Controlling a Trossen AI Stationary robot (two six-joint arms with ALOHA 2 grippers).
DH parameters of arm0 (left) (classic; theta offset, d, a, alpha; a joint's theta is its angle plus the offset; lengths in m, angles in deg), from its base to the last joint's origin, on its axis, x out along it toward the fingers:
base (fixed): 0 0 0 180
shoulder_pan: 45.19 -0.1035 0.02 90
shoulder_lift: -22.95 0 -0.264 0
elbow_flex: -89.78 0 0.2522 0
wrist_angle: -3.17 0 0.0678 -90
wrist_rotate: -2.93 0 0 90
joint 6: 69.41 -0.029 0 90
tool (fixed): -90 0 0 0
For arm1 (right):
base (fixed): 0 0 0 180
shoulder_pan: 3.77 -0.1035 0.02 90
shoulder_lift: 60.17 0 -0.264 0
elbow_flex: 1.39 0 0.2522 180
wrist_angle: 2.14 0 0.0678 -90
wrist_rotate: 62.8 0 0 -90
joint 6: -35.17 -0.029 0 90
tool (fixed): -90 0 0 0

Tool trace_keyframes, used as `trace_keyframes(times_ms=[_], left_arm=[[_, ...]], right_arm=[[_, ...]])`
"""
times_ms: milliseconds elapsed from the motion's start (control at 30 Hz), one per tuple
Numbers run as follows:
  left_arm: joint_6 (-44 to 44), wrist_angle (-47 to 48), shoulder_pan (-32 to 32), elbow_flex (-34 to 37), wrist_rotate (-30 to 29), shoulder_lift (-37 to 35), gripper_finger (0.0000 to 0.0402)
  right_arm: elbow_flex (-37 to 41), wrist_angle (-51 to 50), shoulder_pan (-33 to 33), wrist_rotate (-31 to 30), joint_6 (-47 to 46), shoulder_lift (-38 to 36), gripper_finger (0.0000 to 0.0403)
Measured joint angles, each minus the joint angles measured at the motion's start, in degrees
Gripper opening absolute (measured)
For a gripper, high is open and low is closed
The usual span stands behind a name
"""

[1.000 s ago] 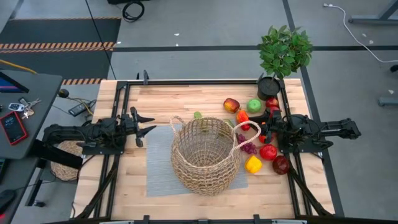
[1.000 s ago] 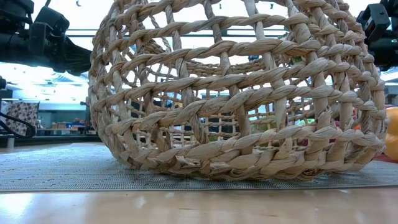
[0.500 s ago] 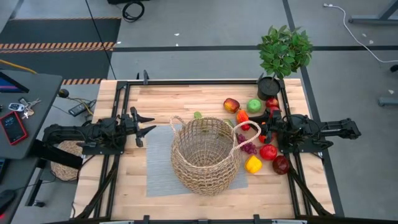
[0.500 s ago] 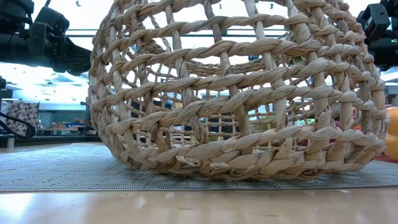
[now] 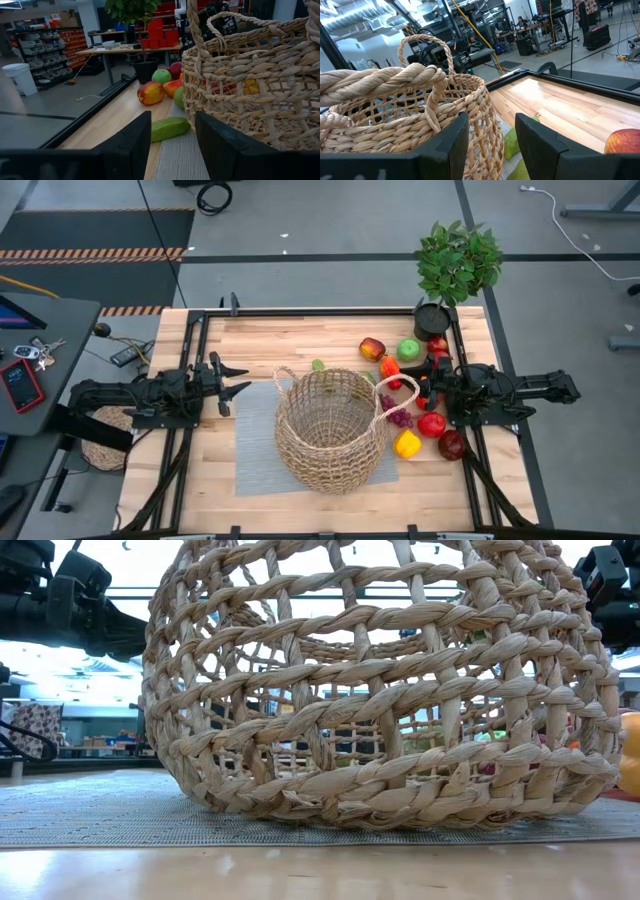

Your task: Build produce basket

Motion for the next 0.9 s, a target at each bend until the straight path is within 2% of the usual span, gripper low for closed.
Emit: trace_keyframes(times_ms=[633,767,900], left_arm=[[-1.8,-0.6,0.0,0.0,-0.2,0.0,0.0160],[-4.7,-8.5,-0.1,0.2,-1.1,0.0,0.0160],[-0.3,-14.5,-0.2,0.0,-2.1,0.0,0.0160]], right_arm=[[0.0,0.0,0.0,0.0,0.0,0.0,0.0168],[0.0,0.0,0.0,0.0,0.0,0.0,0.0168],[0.0,0.0,0.0,0.0,0.0,0.0,0.0168]])
